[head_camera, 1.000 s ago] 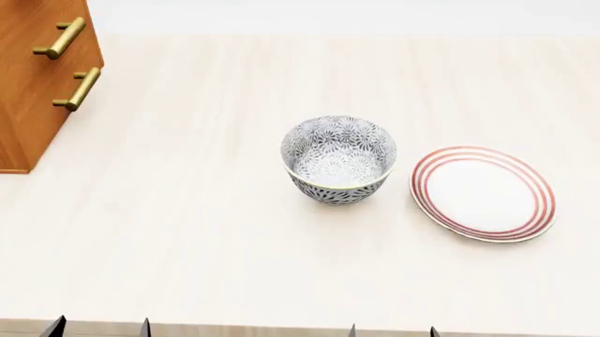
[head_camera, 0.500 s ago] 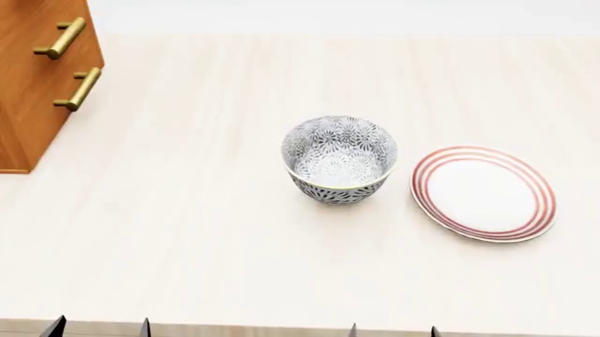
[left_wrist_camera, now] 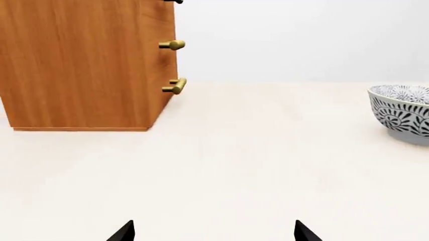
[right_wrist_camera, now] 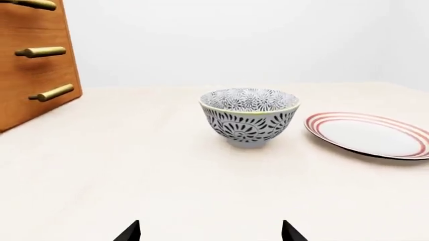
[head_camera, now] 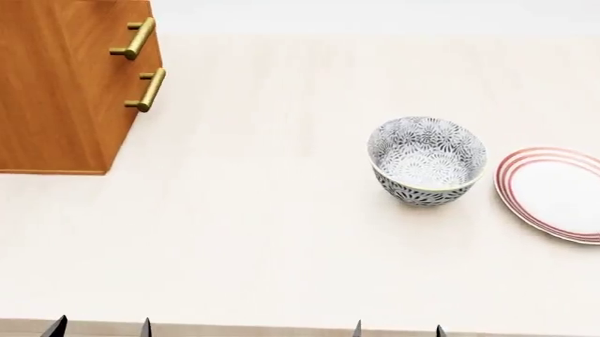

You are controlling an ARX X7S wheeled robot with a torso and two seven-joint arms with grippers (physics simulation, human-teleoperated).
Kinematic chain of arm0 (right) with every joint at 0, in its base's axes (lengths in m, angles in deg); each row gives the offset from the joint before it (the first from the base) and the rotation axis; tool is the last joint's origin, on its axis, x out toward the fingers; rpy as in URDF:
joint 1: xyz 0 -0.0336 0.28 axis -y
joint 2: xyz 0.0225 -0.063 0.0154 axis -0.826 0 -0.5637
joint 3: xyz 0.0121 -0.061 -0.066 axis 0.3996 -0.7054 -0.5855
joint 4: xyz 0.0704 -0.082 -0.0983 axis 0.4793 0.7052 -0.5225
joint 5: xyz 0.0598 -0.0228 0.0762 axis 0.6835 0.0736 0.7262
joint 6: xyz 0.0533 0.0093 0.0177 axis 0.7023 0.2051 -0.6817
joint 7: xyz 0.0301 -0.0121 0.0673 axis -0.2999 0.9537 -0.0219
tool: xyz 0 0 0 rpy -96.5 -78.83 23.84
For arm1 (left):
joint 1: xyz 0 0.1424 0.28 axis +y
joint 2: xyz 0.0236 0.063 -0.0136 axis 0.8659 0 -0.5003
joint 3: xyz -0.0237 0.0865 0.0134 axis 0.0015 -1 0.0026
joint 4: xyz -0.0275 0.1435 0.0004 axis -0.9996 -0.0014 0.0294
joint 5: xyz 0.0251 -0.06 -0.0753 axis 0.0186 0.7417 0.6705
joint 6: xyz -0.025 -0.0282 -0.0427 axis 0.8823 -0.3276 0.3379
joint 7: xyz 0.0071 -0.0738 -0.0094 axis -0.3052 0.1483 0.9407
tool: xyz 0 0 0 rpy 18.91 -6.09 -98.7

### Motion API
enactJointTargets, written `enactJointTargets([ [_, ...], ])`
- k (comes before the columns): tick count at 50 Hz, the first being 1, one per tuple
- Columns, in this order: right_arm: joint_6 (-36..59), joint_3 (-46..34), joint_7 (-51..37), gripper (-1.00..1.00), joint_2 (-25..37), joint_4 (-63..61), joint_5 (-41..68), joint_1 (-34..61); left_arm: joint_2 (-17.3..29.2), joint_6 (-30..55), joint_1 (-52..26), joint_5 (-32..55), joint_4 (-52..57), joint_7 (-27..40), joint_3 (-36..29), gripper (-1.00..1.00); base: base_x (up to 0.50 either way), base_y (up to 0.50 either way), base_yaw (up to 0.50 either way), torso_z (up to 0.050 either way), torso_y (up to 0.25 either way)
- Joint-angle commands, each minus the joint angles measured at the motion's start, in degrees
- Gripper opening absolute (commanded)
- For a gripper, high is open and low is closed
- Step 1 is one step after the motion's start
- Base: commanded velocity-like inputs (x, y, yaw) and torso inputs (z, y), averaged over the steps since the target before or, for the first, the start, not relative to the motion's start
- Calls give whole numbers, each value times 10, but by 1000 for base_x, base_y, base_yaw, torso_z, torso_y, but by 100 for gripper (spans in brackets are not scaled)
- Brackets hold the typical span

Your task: Put the bowl on top of the cabinet.

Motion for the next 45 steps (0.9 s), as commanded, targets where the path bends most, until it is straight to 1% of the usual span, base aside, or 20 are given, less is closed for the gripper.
enactJointTargets([
  [1, 0, -9, -9, 100, 7, 1, 8, 2, 8, -1, 0, 7, 1, 8, -8, 100, 0, 406, 0, 0, 0],
  [8, 4, -18, -14, 100, 12, 5, 6, 6, 11, -2, -1, 10, 0, 12, -13, 100, 0, 369, 0, 0, 0],
  [39, 21, -34, -27, 100, 22, 2, 29, 10, 22, -2, -4, 12, -2, 37, -28, 100, 0, 0, 0, 0, 0],
  [40, 32, 44, 49, 100, -43, -3, -38, 3, -45, 0, 3, -55, 0, -45, 53, 100, 0, 0, 0, 0, 0],
  [45, 32, 31, 36, 100, -32, -3, -26, 4, -35, 3, 3, -49, 4, -33, 36, 100, 0, 0, 0, 0, 0],
])
